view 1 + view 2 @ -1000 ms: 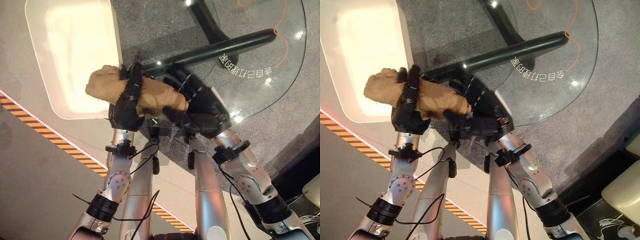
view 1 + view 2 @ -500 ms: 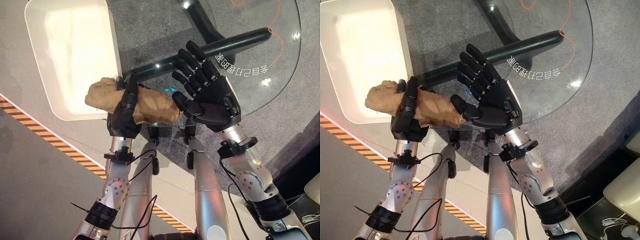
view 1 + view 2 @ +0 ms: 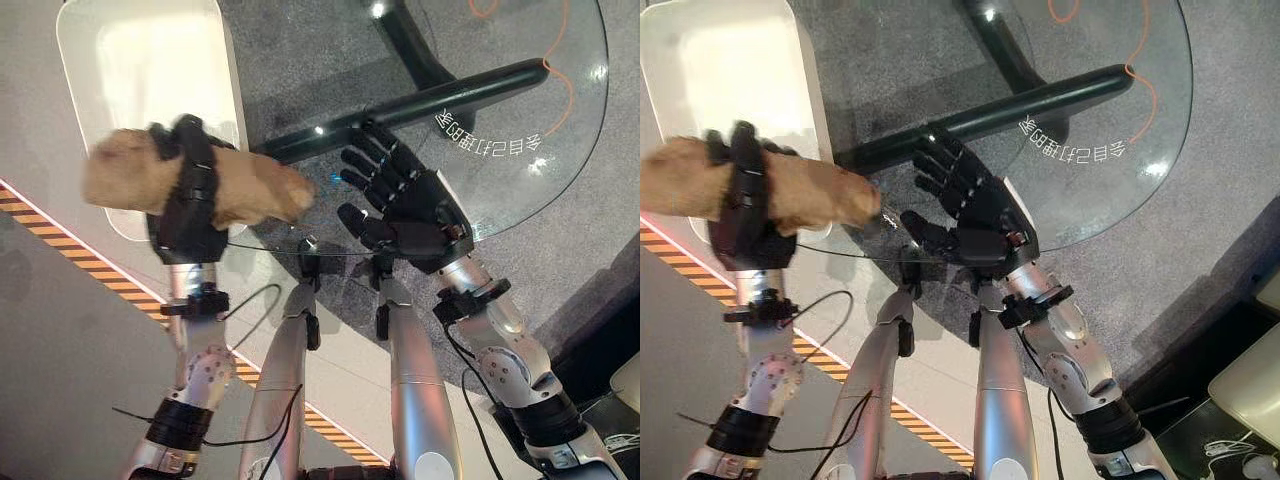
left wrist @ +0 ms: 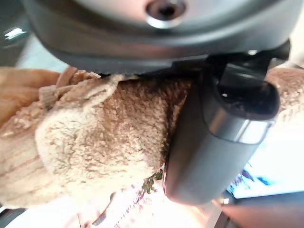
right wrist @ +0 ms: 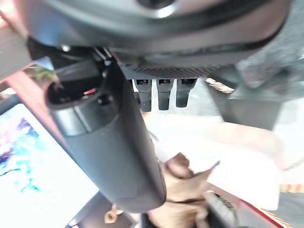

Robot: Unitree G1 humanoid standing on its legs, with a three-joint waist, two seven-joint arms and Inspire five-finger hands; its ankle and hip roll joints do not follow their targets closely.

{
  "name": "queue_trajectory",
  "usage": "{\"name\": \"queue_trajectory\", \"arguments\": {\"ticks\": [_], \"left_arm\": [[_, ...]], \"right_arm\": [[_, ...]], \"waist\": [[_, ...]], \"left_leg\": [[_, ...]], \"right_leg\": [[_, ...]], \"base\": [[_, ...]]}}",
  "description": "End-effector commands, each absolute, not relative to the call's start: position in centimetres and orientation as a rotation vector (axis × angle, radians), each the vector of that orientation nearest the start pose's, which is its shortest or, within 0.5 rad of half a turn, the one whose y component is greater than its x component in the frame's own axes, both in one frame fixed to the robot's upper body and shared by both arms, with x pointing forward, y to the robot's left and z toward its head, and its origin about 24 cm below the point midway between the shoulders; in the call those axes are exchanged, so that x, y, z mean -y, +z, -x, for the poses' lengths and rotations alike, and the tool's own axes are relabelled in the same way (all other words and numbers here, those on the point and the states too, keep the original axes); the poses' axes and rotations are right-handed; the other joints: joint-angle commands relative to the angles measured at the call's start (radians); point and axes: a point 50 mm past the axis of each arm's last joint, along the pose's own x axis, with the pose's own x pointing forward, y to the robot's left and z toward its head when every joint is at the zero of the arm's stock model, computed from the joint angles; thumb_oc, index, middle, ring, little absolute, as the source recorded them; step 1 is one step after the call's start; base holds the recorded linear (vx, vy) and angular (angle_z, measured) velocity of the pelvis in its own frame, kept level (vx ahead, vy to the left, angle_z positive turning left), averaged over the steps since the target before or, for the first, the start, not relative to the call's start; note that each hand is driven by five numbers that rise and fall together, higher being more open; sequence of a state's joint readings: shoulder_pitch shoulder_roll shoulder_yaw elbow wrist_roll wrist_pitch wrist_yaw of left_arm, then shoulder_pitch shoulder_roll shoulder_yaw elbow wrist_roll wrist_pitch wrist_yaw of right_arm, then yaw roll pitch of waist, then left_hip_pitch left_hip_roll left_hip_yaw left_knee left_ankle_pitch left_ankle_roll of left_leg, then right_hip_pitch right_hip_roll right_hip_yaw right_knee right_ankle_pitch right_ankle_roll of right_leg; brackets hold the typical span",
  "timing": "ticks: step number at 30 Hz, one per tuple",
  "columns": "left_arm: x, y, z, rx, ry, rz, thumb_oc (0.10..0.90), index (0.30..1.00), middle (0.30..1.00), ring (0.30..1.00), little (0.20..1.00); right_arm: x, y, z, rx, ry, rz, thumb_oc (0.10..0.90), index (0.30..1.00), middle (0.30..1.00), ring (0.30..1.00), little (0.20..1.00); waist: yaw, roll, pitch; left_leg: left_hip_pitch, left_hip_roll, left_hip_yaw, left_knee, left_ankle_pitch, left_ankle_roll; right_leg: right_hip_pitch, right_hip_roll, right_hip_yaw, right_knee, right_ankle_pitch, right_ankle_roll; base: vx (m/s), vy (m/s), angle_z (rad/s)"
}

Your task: Wipe the table with a cloth and put it in the basket.

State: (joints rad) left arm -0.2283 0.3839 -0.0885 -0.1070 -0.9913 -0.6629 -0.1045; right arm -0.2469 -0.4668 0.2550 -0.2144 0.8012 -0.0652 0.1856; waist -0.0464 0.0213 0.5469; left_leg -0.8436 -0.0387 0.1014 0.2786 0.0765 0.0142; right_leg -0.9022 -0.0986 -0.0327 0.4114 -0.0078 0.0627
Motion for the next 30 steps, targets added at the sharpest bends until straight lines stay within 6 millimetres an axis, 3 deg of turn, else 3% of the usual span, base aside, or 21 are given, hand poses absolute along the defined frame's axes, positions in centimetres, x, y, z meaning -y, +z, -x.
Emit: {"name": "queue_trajectory", "arguments": {"ticks": [1,7,12,20,21,24,26,27,28,30], "left_arm": [[-21.6,22.7,-21.2,1.291,-0.079,0.408,0.100,0.300,0.300,0.300,0.200],[-23.5,22.3,-20.9,1.259,0.297,0.158,0.100,0.300,0.300,0.300,0.200],[-25.5,21.4,-22.7,1.113,0.579,-0.054,0.100,0.300,0.300,0.300,0.200],[-29.3,21.1,-27.2,0.844,0.806,-0.311,0.100,0.300,0.300,0.300,0.200],[-29.9,21.0,-27.9,0.793,0.836,-0.356,0.100,0.300,0.300,0.300,0.200],[-31.2,22.0,-29.5,0.730,0.888,-0.393,0.100,0.300,0.300,0.300,0.200],[-31.6,22.1,-30.3,0.681,0.901,-0.430,0.100,0.300,0.300,0.300,0.200],[-31.8,22.9,-30.8,0.677,0.925,-0.456,0.100,0.300,0.300,0.300,0.200],[-32.1,23.0,-31.5,0.631,0.936,-0.499,0.100,0.300,0.300,0.300,0.200],[-32.4,23.3,-32.3,0.583,0.943,-0.501,0.100,0.300,0.300,0.300,0.200]], "right_arm": [[13.2,16.1,-25.4,0.410,0.686,-0.269,0.800,0.900,0.900,0.900,0.900],[13.5,12.3,-25.2,0.204,0.698,-0.197,0.800,0.900,0.900,0.900,0.900],[14.1,9.7,-25.3,0.038,0.722,-0.122,0.800,0.900,0.900,0.900,0.900],[14.6,7.8,-25.8,-0.124,0.787,-0.039,0.800,0.900,0.900,0.900,0.900],[14.6,7.5,-25.7,-0.149,0.794,-0.031,0.800,0.900,0.900,0.900,0.900],[14.7,7.9,-26.3,-0.158,0.807,-0.023,0.800,0.900,0.900,0.900,0.900],[14.8,7.5,-26.3,-0.180,0.809,-0.030,0.800,0.900,0.900,0.900,0.900],[14.8,8.0,-26.7,-0.171,0.806,-0.020,0.800,0.900,0.900,0.900,0.900],[14.8,7.6,-26.8,-0.191,0.803,-0.024,0.800,0.900,0.900,0.900,0.900],[14.7,7.6,-27.1,-0.202,0.804,-0.026,0.800,0.900,0.900,0.900,0.900]], "waist": [[0.013,0.051,-0.027],[0.016,0.063,-0.027],[0.013,0.075,-0.027],[-0.007,0.064,-0.027],[-0.012,0.060,-0.027],[-0.024,0.045,-0.027],[-0.030,0.038,-0.027],[-0.035,0.033,-0.027],[-0.041,0.026,-0.027],[-0.047,0.018,-0.027]], "left_leg": [[0.024,-0.066,-0.012,0.034,-0.081,-0.006],[0.008,-0.067,-0.009,0.048,-0.083,-0.012],[-0.004,-0.067,-0.003,0.057,-0.081,-0.020],[-0.051,-0.048,0.016,0.078,-0.076,-0.033],[-0.037,-0.045,0.011,0.085,-0.096,-0.039],[-0.081,-0.033,0.024,0.090,-0.075,-0.036],[-0.064,-0.030,0.017,0.101,-0.102,-0.043],[-0.102,-0.026,0.026,0.100,-0.075,-0.040],[-0.086,-0.023,0.018,0.110,-0.102,-0.047],[-0.098,-0.019,0.018,0.117,-0.103,-0.050]], "right_leg": [[0.031,0.071,-0.004,-0.070,0.013,0.001],[0.016,0.068,0.002,-0.056,-0.003,-0.009],[-0.001,0.068,0.008,-0.042,-0.016,-0.015],[-0.047,0.072,0.015,-0.024,-0.017,-0.012],[-0.034,0.078,0.020,-0.012,-0.038,-0.008],[-0.076,0.083,0.021,-0.009,-0.016,-0.009],[-0.059,0.088,0.026,0.004,-0.042,-0.004],[-0.094,0.088,0.026,-0.001,-0.013,-0.007],[-0.079,0.093,0.032,0.011,-0.037,-0.002],[-0.091,0.095,0.034,0.016,-0.035,0.000]], "base": [[0.00,0.077,-0.05],[0.01,0.087,-0.01],[0.01,0.109,-0.01],[0.02,0.084,-0.02],[0.07,0.070,0.00],[0.00,0.055,-0.02],[0.04,0.057,-0.02],[0.02,0.089,-0.03],[0.02,0.080,-0.04],[0.04,0.068,-0.04]]}}
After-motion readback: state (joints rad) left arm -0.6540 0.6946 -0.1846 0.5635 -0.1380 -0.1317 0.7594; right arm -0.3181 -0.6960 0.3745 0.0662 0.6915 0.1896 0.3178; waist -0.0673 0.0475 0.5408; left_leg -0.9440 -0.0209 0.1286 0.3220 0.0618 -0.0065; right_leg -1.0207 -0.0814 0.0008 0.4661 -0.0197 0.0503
